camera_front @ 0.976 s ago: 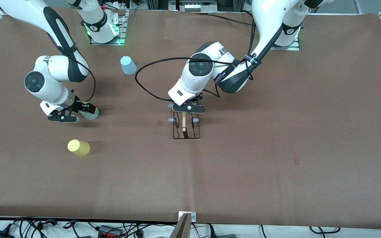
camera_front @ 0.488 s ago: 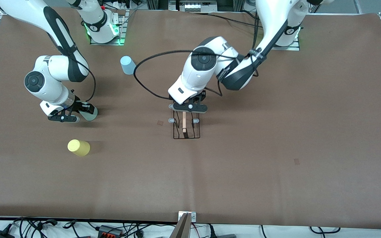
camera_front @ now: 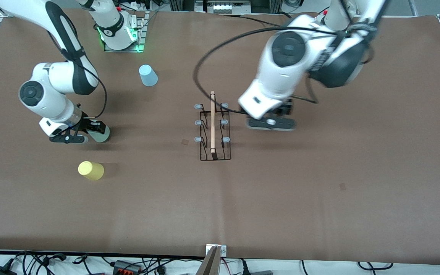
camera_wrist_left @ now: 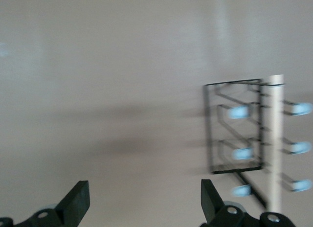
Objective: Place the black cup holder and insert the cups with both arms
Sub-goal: 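Lower the rack, open the left gripper and withdraw it, then carry the teal cup with the right gripper onto a rack peg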
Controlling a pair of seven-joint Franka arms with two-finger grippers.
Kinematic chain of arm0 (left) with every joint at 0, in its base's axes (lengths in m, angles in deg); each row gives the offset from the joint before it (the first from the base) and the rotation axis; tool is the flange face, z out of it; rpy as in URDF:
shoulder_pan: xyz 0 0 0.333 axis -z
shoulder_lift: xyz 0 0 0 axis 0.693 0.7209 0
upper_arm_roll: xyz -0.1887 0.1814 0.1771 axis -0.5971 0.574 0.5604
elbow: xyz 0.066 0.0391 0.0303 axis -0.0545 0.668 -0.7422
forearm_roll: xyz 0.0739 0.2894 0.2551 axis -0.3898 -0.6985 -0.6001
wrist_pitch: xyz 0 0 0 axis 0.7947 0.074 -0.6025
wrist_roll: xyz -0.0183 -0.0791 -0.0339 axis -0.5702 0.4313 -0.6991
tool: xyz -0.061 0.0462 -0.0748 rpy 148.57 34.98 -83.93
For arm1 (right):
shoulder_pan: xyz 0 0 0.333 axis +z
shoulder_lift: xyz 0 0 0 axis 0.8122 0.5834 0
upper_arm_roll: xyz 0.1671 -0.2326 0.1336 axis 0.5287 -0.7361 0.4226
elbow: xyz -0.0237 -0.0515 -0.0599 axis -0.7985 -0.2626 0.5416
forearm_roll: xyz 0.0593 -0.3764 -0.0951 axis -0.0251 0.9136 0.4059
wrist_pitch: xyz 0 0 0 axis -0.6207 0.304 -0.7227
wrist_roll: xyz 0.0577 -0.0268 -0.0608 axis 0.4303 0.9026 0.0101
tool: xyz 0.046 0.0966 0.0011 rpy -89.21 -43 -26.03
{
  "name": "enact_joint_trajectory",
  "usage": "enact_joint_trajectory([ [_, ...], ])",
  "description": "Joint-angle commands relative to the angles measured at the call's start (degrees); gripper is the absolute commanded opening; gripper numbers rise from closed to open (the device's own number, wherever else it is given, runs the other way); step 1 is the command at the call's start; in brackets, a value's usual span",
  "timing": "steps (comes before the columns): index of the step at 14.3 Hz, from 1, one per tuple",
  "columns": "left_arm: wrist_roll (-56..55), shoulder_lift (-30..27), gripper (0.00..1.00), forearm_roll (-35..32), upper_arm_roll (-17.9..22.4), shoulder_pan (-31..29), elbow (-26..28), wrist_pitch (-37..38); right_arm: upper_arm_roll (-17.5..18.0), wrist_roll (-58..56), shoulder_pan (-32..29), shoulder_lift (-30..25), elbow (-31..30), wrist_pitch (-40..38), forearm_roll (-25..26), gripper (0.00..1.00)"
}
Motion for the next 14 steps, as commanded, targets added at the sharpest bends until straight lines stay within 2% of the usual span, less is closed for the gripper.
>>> enact_joint_trajectory([
  [1,9.2,-2.7,1.00,-0.5,-0.6,-5.9,1.3,4.3,2.2,2.4,2.2,-3.1,4.8,-8.6,-0.1,0.15],
  [3,11.9,-5.0,1.00,-0.6,-0.6,-8.7,1.3,7.7,5.2,10.6,4.3,-4.7,6.4,-12.4,-0.1,0.15],
  [5,16.4,-7.6,1.00,-0.5,-0.4,-12.0,1.3,10.7,6.4,19.4,8.7,-4.9,8.6,-14.6,-0.2,0.15],
  [8,21.0,-10.4,1.00,1.5,0.1,-17.2,1.5,12.3,9.4,34.1,13.9,-4.6,9.5,-14.9,-0.3,0.15],
  [9,21.9,-12.4,1.00,1.9,2.3,-16.8,1.8,12.1,11.2,38.2,14.2,-4.3,10.0,-14.4,-0.7,0.15],
  [11,24.8,-14.1,1.00,5.9,9.9,-16.1,3.3,9.8,13.5,42.5,15.8,-3.2,12.3,-14.3,-4.3,0.15],
  [14,28.6,-23.9,1.00,6.1,15.2,-14.2,16.7,0.6,13.5,49.5,21.3,0.1,17.0,-14.2,-5.2,0.15],
])
